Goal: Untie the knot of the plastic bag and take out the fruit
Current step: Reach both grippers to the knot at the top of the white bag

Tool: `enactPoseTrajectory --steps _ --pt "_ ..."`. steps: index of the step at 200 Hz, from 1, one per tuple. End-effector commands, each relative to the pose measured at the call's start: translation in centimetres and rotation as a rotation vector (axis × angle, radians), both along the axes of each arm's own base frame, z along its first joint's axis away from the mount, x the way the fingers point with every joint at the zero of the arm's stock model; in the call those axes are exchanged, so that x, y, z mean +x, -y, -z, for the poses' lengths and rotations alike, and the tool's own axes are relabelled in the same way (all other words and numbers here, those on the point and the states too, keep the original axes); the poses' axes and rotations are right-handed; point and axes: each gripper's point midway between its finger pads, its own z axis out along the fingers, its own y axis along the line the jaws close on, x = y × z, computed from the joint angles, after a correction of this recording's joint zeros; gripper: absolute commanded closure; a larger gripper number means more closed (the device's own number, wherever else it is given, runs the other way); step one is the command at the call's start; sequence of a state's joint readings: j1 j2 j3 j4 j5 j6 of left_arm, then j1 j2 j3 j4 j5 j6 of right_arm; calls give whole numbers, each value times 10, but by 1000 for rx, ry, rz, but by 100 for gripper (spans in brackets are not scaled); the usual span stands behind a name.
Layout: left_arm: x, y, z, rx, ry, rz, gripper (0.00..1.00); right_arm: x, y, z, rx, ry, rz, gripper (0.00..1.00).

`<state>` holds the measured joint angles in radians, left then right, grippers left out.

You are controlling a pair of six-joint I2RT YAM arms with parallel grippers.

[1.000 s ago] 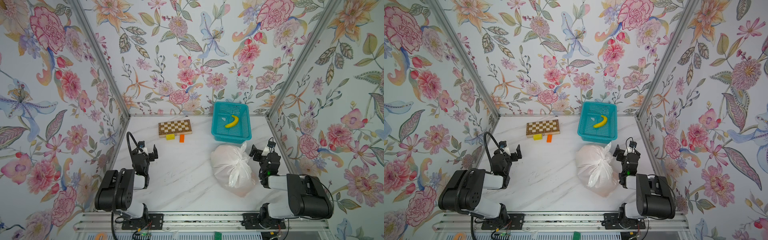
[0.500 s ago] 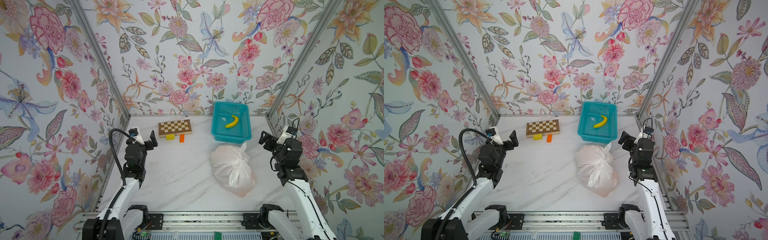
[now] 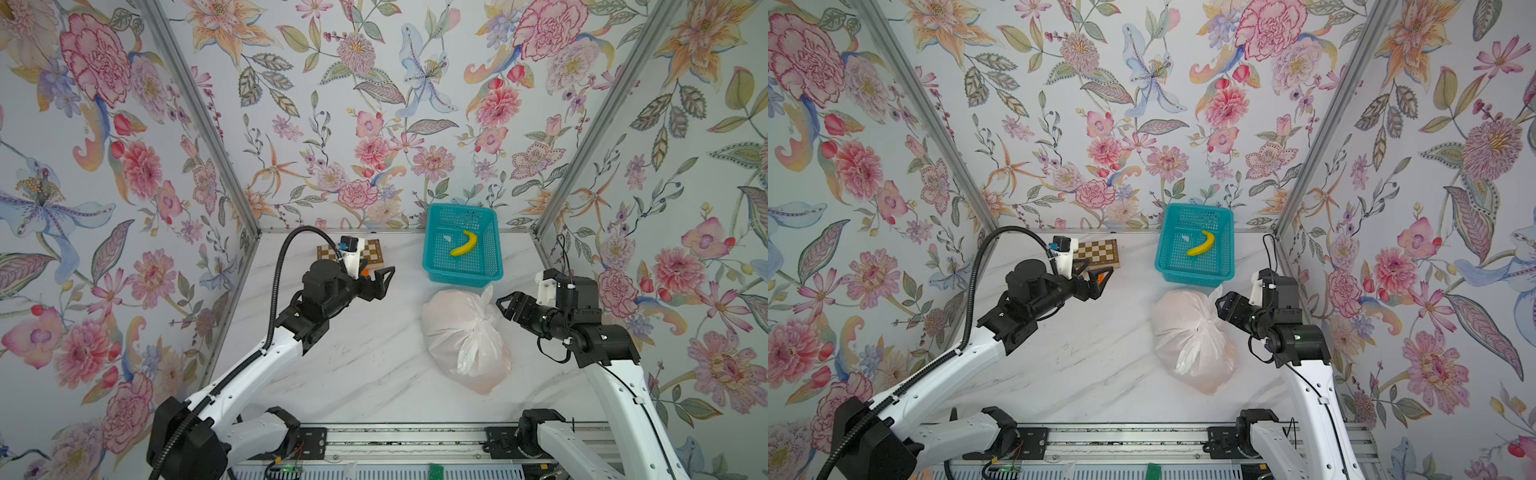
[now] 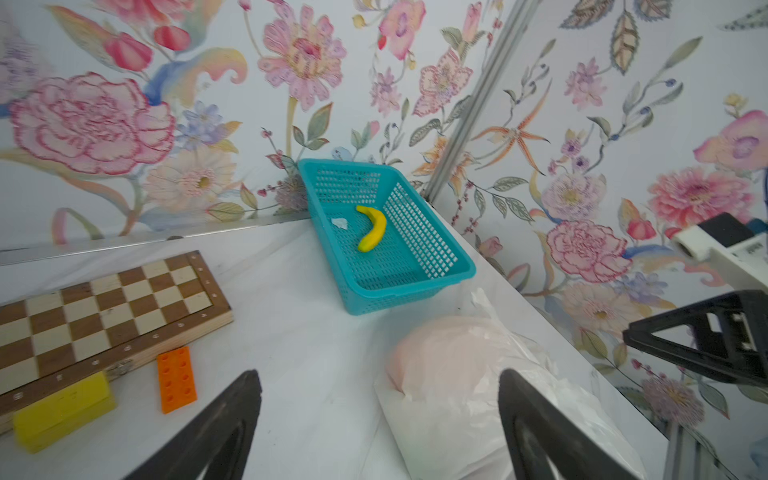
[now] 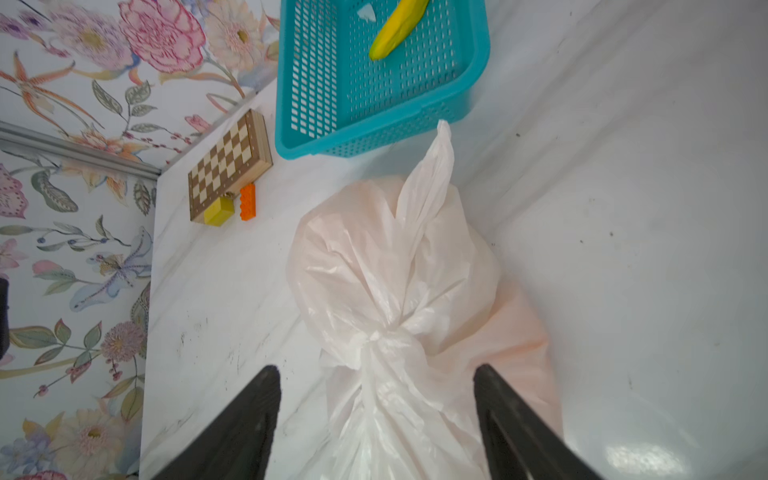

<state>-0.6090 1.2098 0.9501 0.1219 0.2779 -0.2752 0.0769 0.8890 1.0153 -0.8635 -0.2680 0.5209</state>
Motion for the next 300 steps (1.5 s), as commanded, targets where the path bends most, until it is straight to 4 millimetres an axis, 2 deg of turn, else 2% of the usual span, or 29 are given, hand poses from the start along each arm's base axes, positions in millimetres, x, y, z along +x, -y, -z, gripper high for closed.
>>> enactPoseTrajectory --steps 1,17,36,68,85,87,92,112,140,153,167,205,226,251,283,296,300 --pt "-13 37 4 86 45 140 16 -17 -1 24 -24 -116 0 32" --pt "-17 60 14 129 60 220 19 -19 -4 36 -40 -141 -13 34" --pt "-22 84 22 180 87 294 19 -18 -10 48 -44 -161 -41 36" --pt "-28 118 38 238 98 403 19 -20 -30 70 -21 -208 -128 42" --pt "-31 129 41 241 93 443 18 -20 -37 78 -20 -221 -159 51" --pt "-29 132 52 253 74 449 18 -19 -37 78 -22 -220 -161 53" --pt "-29 136 58 257 62 461 18 -18 -39 80 -22 -218 -168 60" --pt "-30 144 70 264 36 490 16 -14 -46 79 -13 -190 -200 80" --pt "-32 153 84 283 24 518 13 -14 -61 74 16 -145 -275 96" --pt "-37 159 94 314 5 569 12 -15 -71 69 21 -112 -327 100" --pt "-43 165 107 367 -17 615 11 -18 -81 66 9 -78 -375 100" --pt "-41 173 133 428 -52 631 12 -20 -94 60 4 -30 -428 100" --pt "-44 177 141 424 -82 655 25 -19 -100 56 3 -7 -446 100" --pt "-42 180 147 414 -142 636 58 -17 -99 58 -17 -5 -435 100" --pt "-35 175 152 426 -189 567 84 -15 -98 59 -38 -8 -420 100" --pt "-31 171 148 419 -174 530 100 -16 -102 57 -32 4 -435 100" --pt "-31 170 147 415 -167 519 100 -15 -103 56 -30 8 -439 100"
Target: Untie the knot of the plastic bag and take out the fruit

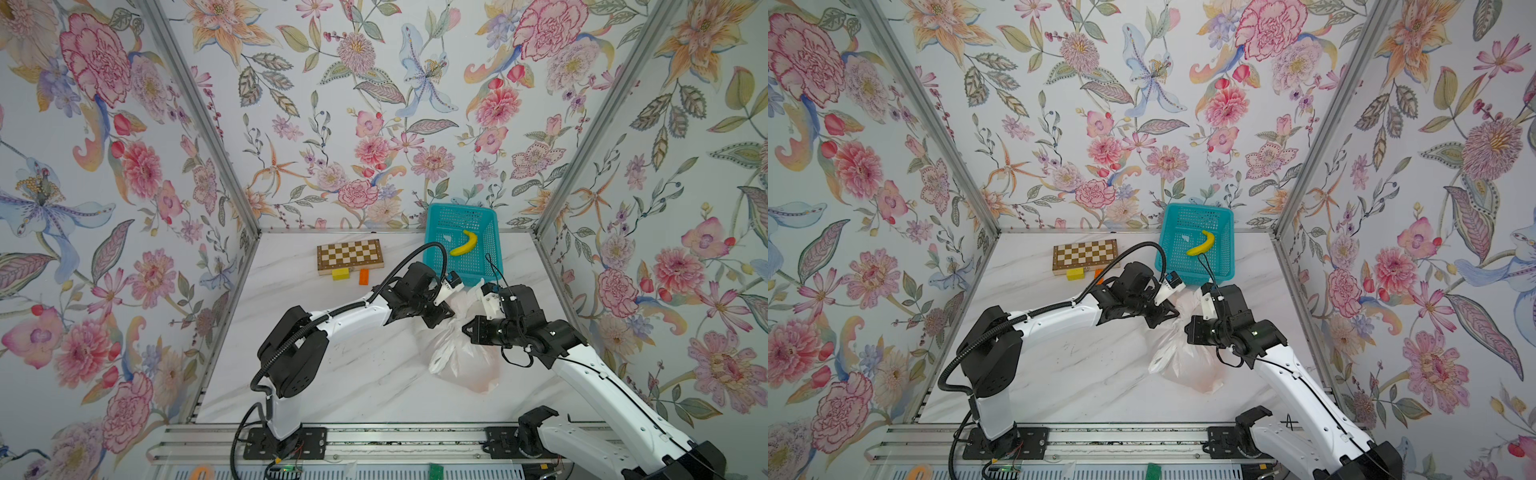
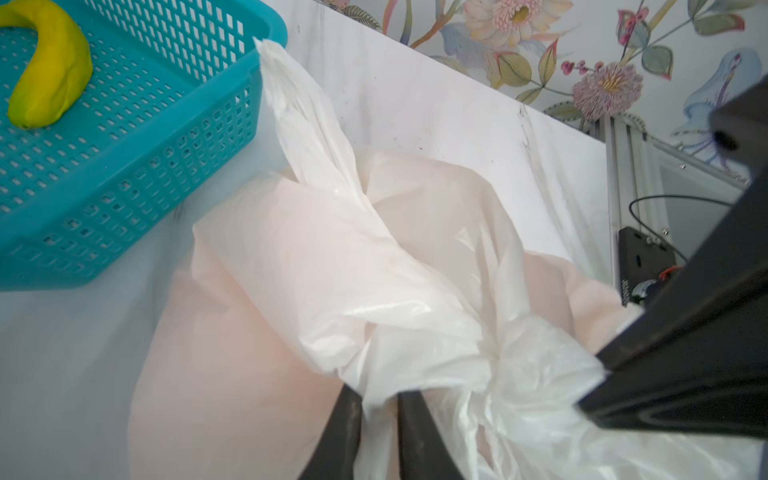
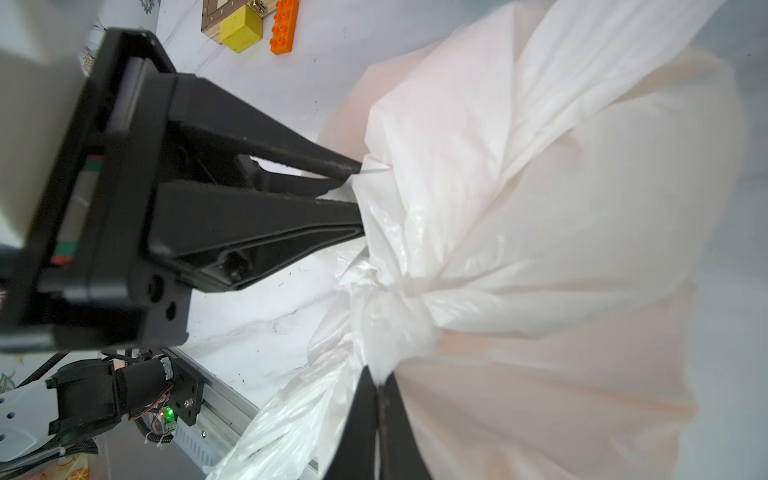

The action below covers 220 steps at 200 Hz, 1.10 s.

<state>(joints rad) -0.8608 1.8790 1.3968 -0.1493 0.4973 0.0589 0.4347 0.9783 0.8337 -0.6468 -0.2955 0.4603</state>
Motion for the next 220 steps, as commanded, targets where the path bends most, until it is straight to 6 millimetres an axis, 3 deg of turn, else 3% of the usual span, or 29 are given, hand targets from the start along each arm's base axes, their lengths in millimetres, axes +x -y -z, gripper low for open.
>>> enactPoseTrajectory --steps 1,26,69,118,123,161,192,220 --pt "4 -7 -4 7 16 -69 100 4 -7 -4 7 41 -21 100" --pt "15 -21 -15 -26 76 -177 100 4 -20 -11 32 78 -59 100" --pt "48 -70 -30 -5 131 -437 100 4 -35 -19 61 137 -102 100" --pt "59 -116 -47 13 174 -578 100 -3 -50 -26 77 181 -164 100" --pt "58 -123 -62 -11 192 -600 100 -3 -51 -26 78 186 -167 100" --pt "67 -174 -79 -38 223 -771 100 -4 -61 -29 97 215 -199 100" --pt "71 -210 -79 -40 212 -868 100 -1 -63 -13 84 195 -187 100" --pt "76 -242 -61 -63 136 -978 100 4 -47 22 10 143 -92 100"
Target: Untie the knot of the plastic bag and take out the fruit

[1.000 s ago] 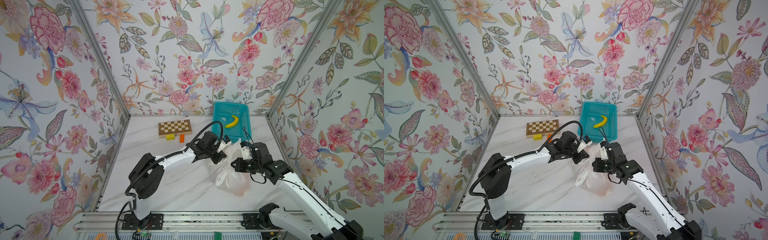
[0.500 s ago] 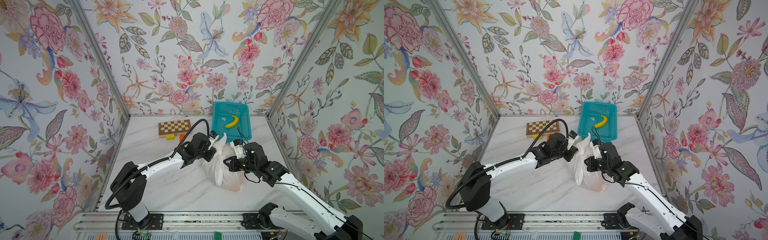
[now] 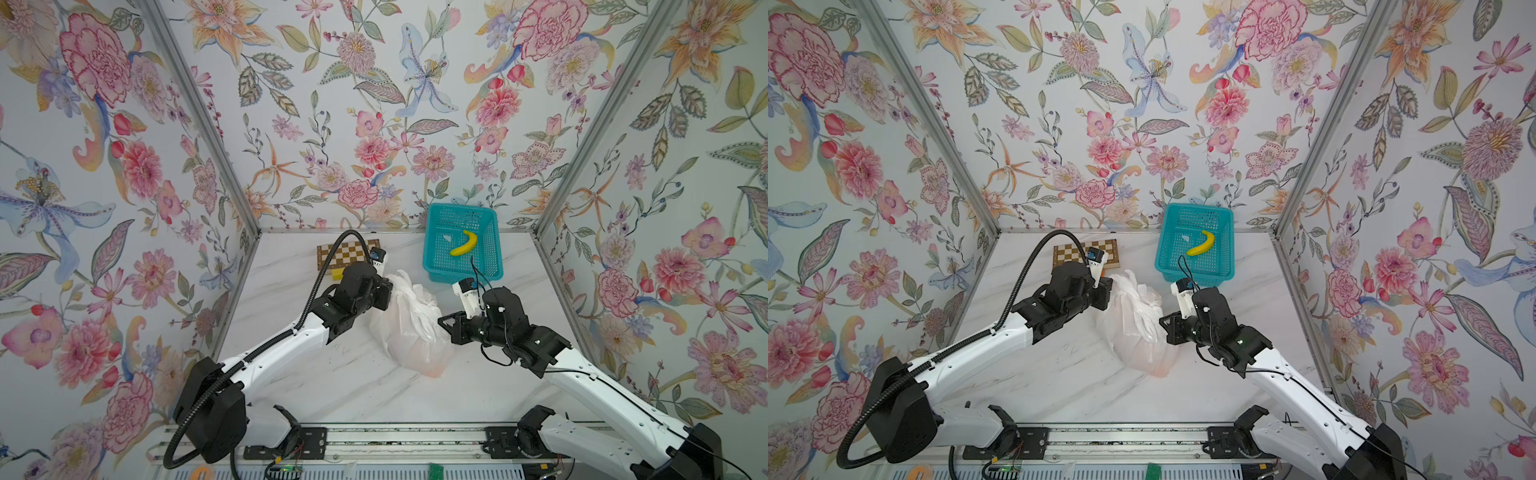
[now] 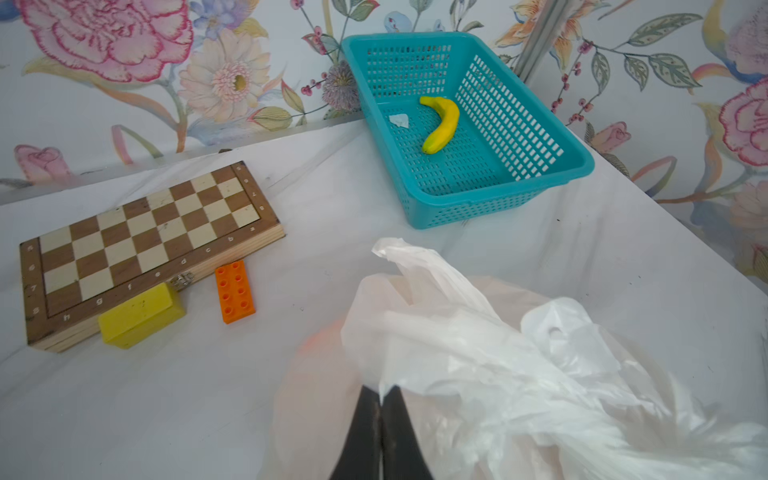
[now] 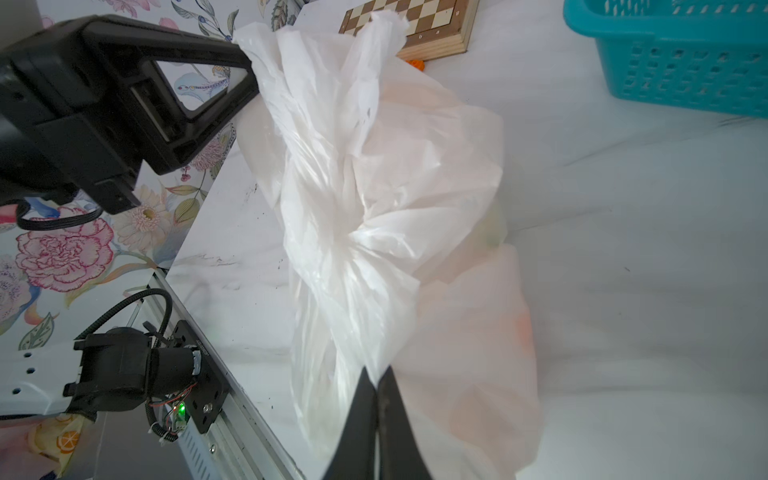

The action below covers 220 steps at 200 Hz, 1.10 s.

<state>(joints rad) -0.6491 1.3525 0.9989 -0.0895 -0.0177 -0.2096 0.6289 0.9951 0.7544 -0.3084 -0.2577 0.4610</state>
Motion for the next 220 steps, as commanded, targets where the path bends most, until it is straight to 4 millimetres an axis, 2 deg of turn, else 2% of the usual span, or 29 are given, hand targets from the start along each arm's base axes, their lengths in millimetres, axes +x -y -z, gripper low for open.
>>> enactPoseTrajectory --steps 1,25,38,47,63,92,107,123,142,154,188,220 --pt "14 -46 7 -45 -16 -194 100 -1 17 43 -92 -78 82 100" --pt "12 -60 27 -113 -82 -226 100 -4 27 70 -133 -140 134 100" --pt "9 -58 29 -118 -87 -203 100 -6 26 73 -138 -165 129 92" --pt "7 -56 27 -124 -83 -181 100 -6 24 68 -135 -166 122 85" --pt "4 -49 14 -140 -47 -125 87 -1 24 51 -140 -133 127 72" --pt "-3 -42 -27 -128 103 -15 53 10 22 6 -147 2 137 56" --pt "-12 -32 -46 -69 222 120 36 11 15 -14 -146 71 102 48" --pt "-32 -13 -54 28 337 340 29 5 -2 -29 -146 141 -3 40" --pt "-62 5 -46 205 466 647 22 0 -16 -34 -183 227 -109 35" --pt "-70 9 -41 293 510 750 19 -6 -26 -33 -216 283 -193 33" --pt "-64 12 -19 462 460 899 17 -9 -50 -23 -275 334 -337 33" --pt "-42 15 6 556 439 929 18 3 -75 -10 -258 315 -381 34"
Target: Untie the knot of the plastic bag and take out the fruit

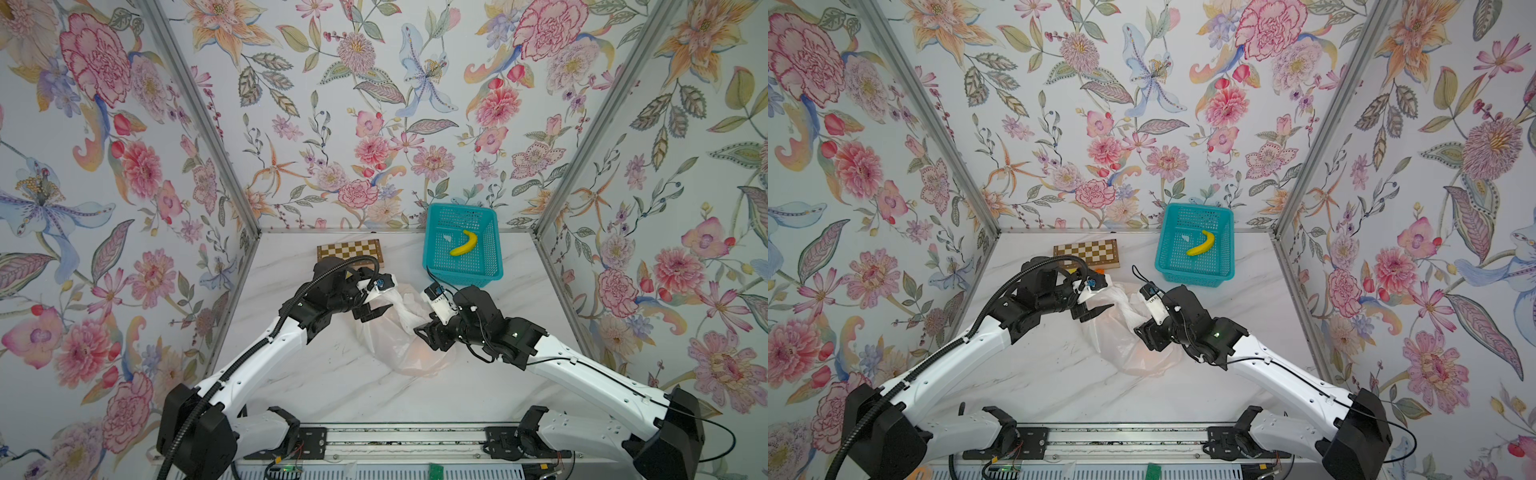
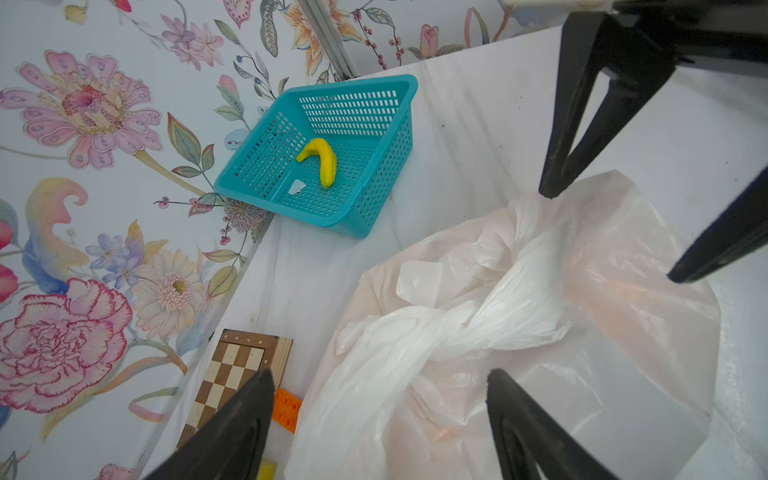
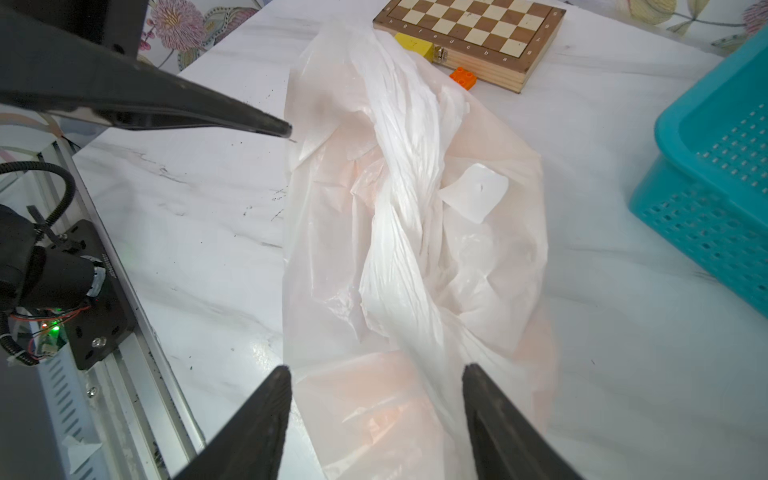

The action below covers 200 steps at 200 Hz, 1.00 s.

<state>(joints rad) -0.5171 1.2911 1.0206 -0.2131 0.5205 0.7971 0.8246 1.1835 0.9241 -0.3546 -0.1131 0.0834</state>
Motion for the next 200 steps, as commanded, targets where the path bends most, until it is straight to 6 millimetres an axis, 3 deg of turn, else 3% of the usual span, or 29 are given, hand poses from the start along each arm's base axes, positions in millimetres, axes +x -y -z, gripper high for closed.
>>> enactPoseTrajectory --steps 1,28,58,90,117,159,200 --pt "1 0 23 127 41 97 18 8 -23 -6 21 40 -81 34" --pt "15 6 38 158 36 105 18 20 -32 11 0 19 -77 38" --pt "30 15 45 136 21 82 25 33 -35 27 -19 -15 -42 56" --pt "38 18 50 98 17 49 46 35 -39 29 1 -41 -35 74" --pt "45 16 53 90 13 1 74 33 -39 27 36 -48 -20 82" --pt "64 11 26 -81 -58 -138 81 24 -32 15 93 -32 -8 89" --pt "101 -5 -1 -271 -195 -395 82 8 -29 -17 203 59 -46 93"
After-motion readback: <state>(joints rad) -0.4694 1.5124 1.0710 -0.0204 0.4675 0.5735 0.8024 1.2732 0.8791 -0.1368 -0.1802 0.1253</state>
